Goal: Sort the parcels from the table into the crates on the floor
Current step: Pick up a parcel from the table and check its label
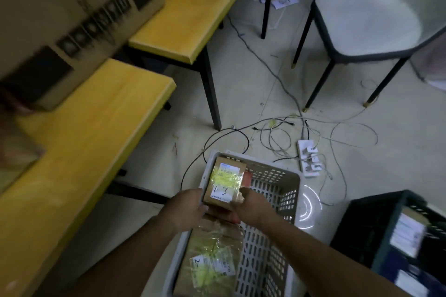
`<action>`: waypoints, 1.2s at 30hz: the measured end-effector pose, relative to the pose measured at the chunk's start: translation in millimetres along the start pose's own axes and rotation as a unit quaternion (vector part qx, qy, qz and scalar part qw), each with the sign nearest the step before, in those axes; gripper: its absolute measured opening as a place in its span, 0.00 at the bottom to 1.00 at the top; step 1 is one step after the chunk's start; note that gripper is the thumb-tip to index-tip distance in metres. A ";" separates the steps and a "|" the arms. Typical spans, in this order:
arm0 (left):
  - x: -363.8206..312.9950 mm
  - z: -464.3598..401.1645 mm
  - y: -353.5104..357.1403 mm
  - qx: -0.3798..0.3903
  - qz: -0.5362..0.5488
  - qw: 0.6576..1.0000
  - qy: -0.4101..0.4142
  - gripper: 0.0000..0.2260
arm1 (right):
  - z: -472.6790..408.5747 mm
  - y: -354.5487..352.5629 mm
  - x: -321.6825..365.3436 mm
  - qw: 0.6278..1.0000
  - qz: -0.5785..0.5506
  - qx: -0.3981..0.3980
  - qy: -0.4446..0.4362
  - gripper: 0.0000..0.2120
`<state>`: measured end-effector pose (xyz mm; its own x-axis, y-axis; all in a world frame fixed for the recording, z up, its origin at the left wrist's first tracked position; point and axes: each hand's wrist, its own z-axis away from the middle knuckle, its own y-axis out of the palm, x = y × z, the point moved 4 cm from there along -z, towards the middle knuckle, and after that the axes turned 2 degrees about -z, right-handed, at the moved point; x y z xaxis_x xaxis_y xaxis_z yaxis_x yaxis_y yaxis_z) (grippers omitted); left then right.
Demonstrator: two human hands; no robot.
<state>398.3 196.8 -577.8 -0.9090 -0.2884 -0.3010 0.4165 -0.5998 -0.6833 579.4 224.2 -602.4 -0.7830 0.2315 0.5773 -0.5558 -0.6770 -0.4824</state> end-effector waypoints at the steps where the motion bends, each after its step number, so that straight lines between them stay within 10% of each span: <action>1: -14.7 20.4 -13.1 -0.006 -0.004 1.000 0.010 0.11 | 19.2 -14.2 14.9 0.998 0.052 0.018 -0.029 0.20; 19: -165.9 420.0 -205.0 -0.146 -0.023 0.989 0.013 0.17 | 392.5 -186.7 222.1 0.893 0.400 -0.016 -0.204 0.30; 36: -24.4 588.4 -216.3 -0.208 -0.014 0.972 -0.104 0.33 | 499.9 -82.3 378.6 0.802 0.492 0.049 -0.334 0.31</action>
<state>340.1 -105.7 -31.2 -0.8788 -0.4474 -0.1659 0.3090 -0.2688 -0.9123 468.2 18.3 -14.9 -0.4867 -0.8530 0.1883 0.2899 -0.3611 -0.8863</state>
